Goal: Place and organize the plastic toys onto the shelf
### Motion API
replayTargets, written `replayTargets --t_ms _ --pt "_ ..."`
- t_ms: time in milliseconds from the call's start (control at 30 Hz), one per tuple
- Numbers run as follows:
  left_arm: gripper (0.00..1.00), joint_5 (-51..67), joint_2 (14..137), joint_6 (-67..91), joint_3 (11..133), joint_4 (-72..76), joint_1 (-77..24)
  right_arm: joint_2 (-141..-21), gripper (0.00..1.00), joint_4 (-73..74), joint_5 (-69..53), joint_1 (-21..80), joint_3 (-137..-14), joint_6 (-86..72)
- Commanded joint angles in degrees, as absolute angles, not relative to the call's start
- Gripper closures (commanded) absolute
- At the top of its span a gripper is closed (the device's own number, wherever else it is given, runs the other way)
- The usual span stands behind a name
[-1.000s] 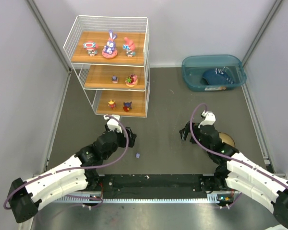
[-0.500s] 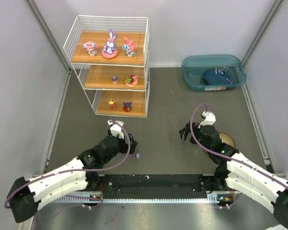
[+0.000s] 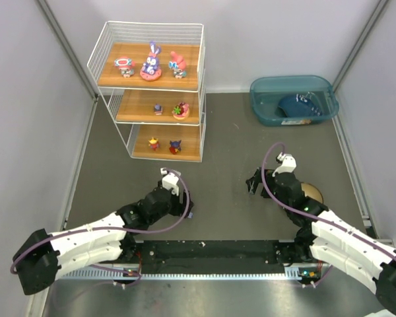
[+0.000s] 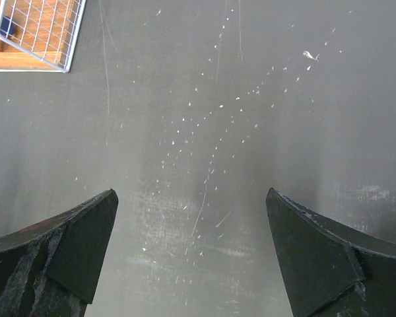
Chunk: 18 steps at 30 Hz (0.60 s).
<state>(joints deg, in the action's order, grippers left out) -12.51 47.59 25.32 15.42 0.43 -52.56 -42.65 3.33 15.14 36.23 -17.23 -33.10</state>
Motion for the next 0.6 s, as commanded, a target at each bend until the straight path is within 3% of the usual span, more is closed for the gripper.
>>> replayTargets --t_ms 0,333,567 --pt "0.22 -15.2 47.0 28.6 16.3 2.1 -54.5 -42.4 0.04 1.4 14.8 35.7 -16.5 -33.4" --pt "0.22 -27.9 41.8 47.6 18.8 -12.6 -62.9 -44.0 0.04 0.4 13.9 35.7 -16.5 -33.9" --pt "0.22 -36.4 51.8 63.2 26.3 -21.5 -69.0 -44.2 0.04 0.4 13.3 35.7 -16.7 -34.0"
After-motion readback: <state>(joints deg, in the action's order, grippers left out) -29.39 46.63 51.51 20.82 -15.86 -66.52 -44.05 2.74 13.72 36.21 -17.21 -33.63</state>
